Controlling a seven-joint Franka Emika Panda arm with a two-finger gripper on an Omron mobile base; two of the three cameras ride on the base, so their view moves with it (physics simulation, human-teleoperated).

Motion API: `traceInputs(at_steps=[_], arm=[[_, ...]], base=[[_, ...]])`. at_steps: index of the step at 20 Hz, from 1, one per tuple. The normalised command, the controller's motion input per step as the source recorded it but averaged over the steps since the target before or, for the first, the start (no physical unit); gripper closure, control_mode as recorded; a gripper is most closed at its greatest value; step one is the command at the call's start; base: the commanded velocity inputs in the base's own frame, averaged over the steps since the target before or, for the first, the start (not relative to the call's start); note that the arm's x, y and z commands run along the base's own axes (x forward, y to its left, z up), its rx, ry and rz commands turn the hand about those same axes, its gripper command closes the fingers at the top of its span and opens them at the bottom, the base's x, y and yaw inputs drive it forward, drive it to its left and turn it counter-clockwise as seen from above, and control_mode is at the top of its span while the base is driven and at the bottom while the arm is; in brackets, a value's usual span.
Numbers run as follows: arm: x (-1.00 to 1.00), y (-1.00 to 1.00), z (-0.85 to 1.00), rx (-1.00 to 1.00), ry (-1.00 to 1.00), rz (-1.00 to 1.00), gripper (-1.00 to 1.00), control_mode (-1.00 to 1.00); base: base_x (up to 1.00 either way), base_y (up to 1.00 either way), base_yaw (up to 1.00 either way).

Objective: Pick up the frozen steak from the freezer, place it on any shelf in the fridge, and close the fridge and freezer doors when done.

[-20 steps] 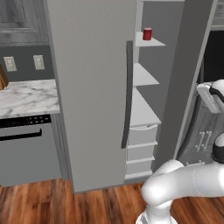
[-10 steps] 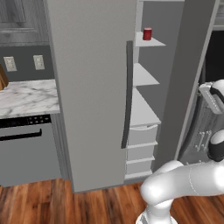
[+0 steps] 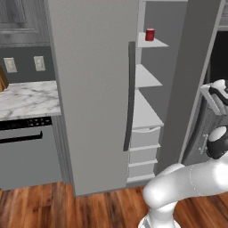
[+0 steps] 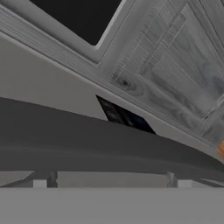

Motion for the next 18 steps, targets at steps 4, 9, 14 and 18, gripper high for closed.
traceInputs(at_steps=[4, 9, 14, 18], arm=[[0.61, 0.92, 0.0, 0.08, 0.0, 0.14, -1.0, -1.0], [0.58, 1.0, 0.01, 0.13, 0.0, 0.21, -1.0, -1.0], [0.36, 1.0, 0.13, 0.15, 0.0, 0.19, -1.0, -1.0], [0.29, 1.0, 0.21, 0.13, 0.0, 0.16, -1.0, -1.0]], base=[[0.0, 0.0, 0.0], [0.0, 0.0, 0.0], [0.0, 0.0, 0.0], [0.0, 0.0, 0.0]])
